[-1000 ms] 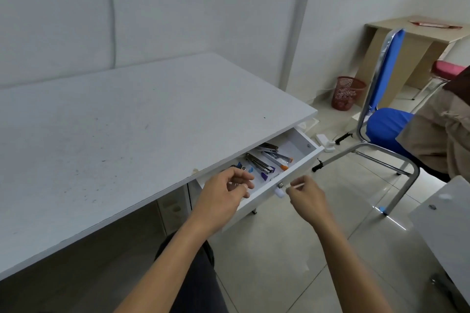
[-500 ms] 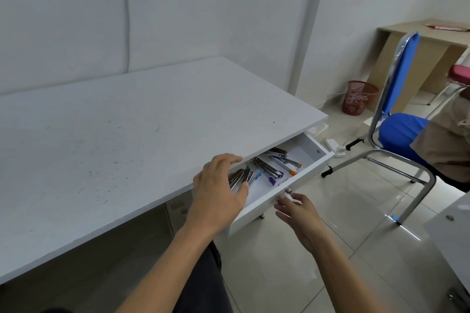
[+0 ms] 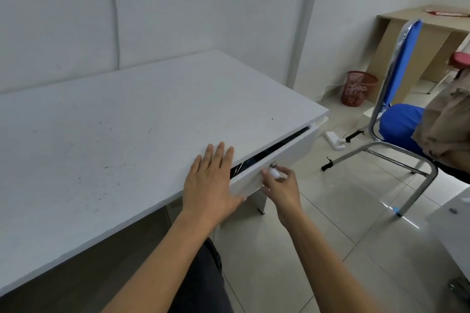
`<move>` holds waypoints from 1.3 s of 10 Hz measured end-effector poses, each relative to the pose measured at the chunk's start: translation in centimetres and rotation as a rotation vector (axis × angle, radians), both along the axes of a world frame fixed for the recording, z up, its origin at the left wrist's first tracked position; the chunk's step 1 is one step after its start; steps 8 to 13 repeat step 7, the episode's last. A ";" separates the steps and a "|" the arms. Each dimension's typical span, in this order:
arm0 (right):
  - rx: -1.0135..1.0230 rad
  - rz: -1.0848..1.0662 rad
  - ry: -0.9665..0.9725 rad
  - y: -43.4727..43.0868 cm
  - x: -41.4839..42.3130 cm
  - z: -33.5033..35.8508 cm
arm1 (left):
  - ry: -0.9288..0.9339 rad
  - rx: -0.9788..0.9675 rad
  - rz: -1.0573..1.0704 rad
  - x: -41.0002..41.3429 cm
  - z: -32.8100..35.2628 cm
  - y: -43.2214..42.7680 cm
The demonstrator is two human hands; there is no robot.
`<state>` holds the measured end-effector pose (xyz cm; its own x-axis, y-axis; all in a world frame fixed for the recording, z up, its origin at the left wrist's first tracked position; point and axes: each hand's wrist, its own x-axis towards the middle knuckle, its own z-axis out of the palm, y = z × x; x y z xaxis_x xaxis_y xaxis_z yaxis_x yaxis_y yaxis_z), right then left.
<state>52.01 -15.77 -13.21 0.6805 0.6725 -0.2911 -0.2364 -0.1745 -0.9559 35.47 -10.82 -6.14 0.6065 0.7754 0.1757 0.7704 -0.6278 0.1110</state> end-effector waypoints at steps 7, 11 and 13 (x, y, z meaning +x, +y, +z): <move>-0.202 0.277 -0.010 5.1 -0.7 2.2 | 0.008 0.063 -0.007 -0.4 -0.6 0.8; -0.202 0.277 -0.010 5.1 -0.7 2.2 | 0.008 0.063 -0.007 -0.4 -0.6 0.8; -0.202 0.277 -0.010 5.1 -0.7 2.2 | 0.008 0.063 -0.007 -0.4 -0.6 0.8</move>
